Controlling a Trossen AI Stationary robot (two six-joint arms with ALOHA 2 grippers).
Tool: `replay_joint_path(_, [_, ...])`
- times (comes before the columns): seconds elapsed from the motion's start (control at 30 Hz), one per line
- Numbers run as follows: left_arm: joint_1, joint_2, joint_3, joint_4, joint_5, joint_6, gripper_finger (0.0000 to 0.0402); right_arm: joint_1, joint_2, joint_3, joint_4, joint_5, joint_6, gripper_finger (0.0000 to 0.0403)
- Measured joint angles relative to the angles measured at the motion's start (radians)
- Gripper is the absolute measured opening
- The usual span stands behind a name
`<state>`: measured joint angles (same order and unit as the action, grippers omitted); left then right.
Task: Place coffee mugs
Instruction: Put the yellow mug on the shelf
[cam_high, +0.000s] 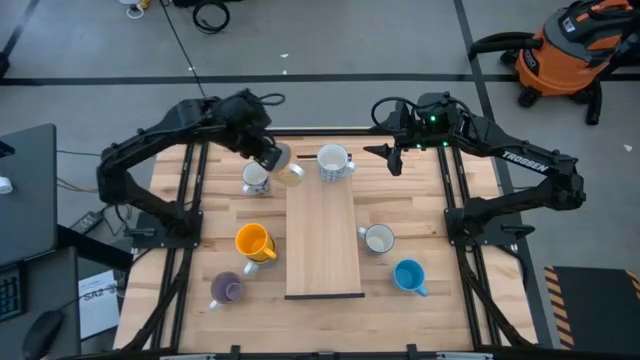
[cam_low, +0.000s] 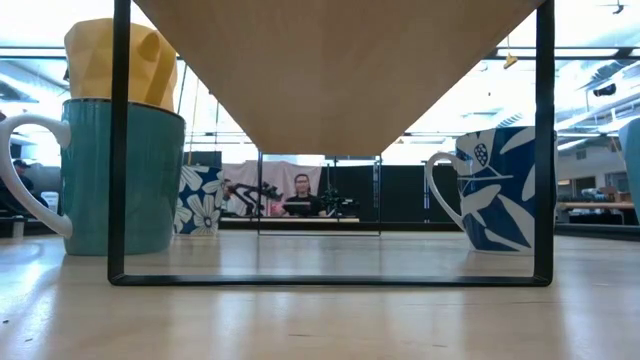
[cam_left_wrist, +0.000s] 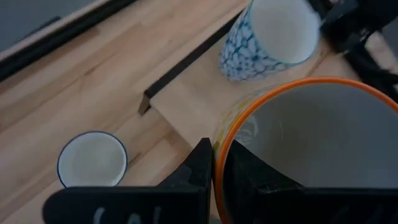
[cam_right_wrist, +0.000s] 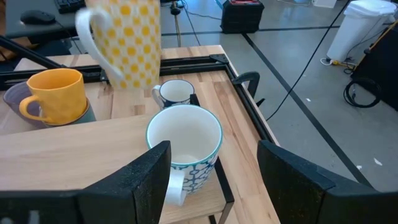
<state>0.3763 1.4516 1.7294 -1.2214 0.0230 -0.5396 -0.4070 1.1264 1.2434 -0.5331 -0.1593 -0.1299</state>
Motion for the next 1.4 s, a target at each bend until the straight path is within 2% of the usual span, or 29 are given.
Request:
replay_joint_path(0.57, [0.004,0.207,-0.002,0.026,-0.024,-0.015,0.0037,0.0,0.0,0.0,0.0,0.0,0.0,0.0246])
replay_joint_path(0.83, [0.014,0.234,-0.002,0.038,-0.059,-0.021,0.0039,0.0,0.0,0.0,0.0,0.0,0.0,0.0246])
replay_joint_path(1.0, [0.014,0.232,-0.002,0.038,-0.124,-0.026,0.0039,0.0,0.0,0.0,0.0,0.0,0.0,0.0246])
replay_joint_path(1.4, [0.014,0.237,-0.002,0.049,-0.123,-0.026,0.0041,0.0,0.0,0.0,0.0,0.0,0.0,0.0246])
